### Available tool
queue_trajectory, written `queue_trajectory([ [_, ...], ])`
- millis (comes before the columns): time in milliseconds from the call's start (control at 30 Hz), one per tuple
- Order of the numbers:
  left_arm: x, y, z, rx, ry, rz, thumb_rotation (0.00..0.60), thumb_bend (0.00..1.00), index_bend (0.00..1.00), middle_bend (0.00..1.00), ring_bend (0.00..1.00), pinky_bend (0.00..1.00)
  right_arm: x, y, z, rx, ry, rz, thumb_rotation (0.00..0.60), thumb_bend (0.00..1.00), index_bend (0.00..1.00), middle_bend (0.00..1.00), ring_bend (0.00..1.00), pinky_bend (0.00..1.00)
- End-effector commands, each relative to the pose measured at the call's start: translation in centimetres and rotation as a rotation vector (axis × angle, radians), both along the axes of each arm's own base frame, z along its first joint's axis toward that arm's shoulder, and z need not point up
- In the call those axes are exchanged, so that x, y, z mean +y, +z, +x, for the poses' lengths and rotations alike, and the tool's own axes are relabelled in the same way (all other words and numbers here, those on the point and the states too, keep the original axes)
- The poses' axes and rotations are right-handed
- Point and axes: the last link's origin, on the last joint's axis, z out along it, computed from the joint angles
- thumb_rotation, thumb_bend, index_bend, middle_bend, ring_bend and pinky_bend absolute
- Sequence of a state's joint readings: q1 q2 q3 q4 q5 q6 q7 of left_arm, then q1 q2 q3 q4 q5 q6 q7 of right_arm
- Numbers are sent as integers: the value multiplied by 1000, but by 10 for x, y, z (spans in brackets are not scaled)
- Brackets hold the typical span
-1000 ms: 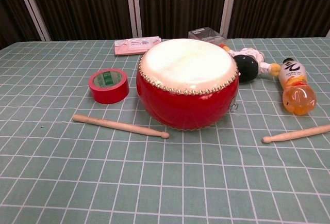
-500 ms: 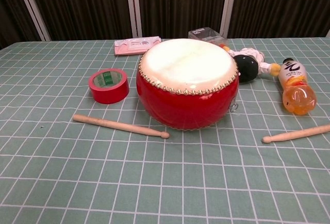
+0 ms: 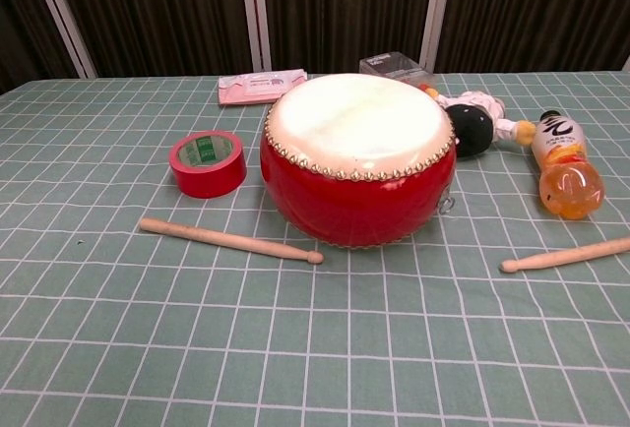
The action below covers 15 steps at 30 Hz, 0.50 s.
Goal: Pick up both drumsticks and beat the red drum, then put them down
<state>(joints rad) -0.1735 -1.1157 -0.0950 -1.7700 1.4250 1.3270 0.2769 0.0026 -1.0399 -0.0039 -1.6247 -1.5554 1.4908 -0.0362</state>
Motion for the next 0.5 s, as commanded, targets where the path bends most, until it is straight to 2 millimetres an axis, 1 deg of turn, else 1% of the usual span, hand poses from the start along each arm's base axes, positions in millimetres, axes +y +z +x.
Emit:
queue_trajectory([
  [33,32,-25,24,-12,-10,-61,600,213,460,1000,1000,1000,0,0,0,-3,-4,1,600,389,0,0,0,87],
  [133,49,-39,36,3,0,-93,600,215,473,1000,1000,1000,0,1,-1,-6,-7,2,600,390,0,0,0,86],
  [167,57,-46,42,9,0,-110,600,215,475,1000,1000,1000,0,1,-1,-8,-9,1,600,390,0,0,0,86],
  [333,77,-71,62,49,-6,-153,600,224,468,1000,1000,1000,1,2,-2,-15,-17,1,600,390,0,0,0,85],
  [367,82,-79,66,63,-7,-165,600,232,464,1000,1000,1000,1,2,-2,-16,-20,2,600,390,0,0,0,85],
  [500,93,-101,75,91,-4,-195,600,241,458,1000,1000,1000,2,3,-3,-21,-27,3,600,390,0,0,0,86],
])
